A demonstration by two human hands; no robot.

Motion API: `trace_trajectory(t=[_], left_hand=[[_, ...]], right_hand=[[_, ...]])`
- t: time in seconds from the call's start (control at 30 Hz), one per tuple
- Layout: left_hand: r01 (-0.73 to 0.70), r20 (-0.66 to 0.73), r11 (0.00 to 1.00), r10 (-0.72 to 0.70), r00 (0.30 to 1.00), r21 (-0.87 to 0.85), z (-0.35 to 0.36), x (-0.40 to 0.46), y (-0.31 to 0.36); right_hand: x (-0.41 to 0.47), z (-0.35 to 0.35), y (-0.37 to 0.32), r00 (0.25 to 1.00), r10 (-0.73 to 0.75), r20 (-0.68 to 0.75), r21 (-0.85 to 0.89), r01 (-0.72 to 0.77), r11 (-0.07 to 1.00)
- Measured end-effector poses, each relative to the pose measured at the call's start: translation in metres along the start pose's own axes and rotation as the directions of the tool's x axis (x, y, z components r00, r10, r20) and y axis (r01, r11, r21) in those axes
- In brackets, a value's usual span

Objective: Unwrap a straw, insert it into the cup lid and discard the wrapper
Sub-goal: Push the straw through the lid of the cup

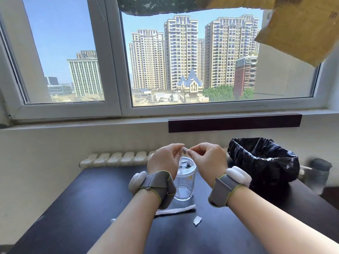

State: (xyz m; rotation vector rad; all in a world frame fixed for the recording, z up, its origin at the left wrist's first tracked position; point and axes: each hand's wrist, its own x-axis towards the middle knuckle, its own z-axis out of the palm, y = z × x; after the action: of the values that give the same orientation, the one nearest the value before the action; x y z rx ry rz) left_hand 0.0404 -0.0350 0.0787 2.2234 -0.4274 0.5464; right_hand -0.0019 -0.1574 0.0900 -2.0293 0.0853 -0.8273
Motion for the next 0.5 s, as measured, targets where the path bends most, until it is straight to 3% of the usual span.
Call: trace_trajectory(t=[0.5], left_hand=[[0.045,0.001,0.992,-0.046,0.999,-0.121,0.0,0.007,-0.005]], right_hand=[[0.002,0.007,-0.001,0.999,-0.01,-0.036,0.059,0.012,0.998]])
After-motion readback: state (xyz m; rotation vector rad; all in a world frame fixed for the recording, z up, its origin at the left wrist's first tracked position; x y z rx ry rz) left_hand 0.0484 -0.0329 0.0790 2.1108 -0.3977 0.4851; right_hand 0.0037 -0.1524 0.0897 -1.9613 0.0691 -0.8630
